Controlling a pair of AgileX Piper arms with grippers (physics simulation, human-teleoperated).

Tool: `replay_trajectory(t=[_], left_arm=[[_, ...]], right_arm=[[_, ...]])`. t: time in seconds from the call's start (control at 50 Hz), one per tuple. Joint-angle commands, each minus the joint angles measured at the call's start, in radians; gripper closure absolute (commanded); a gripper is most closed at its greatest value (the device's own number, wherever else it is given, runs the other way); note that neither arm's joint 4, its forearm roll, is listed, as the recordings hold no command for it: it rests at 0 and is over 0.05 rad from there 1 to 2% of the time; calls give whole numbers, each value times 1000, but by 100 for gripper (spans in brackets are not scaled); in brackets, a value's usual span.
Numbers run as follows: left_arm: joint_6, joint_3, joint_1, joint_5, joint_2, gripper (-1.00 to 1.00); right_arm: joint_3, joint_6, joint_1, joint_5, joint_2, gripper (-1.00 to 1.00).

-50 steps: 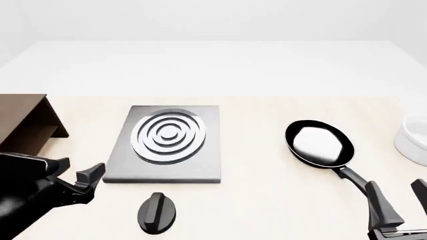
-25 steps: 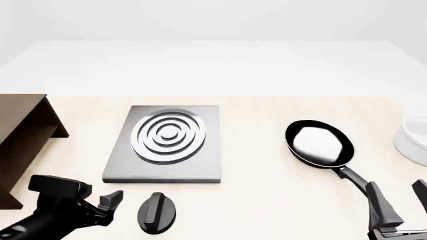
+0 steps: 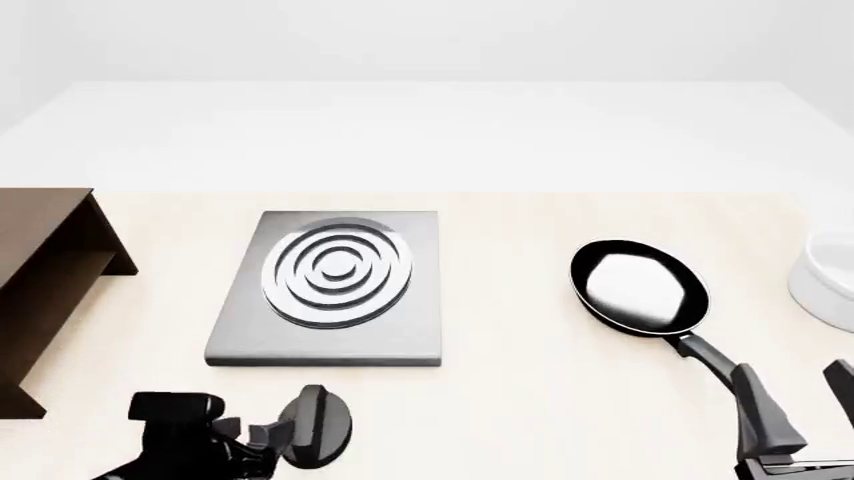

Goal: Turn on the stove and put the frying pan on it.

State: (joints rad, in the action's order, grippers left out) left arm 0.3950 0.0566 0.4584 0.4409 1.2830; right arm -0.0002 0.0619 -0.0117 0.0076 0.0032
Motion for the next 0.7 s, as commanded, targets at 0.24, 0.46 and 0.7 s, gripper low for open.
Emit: replay_trajectory(t=[0.24,0.46,0.7], left_arm=[[738,-57,277,127,-247,-100],[518,-56,251,-637,-1004,-100],[-280,341,-215,-954,-1283,-100]], right_arm=[[0,-2,15,-2,8,-100],[0,-3,15,-3,10,-100],[0,10,10,-1,4,-100]])
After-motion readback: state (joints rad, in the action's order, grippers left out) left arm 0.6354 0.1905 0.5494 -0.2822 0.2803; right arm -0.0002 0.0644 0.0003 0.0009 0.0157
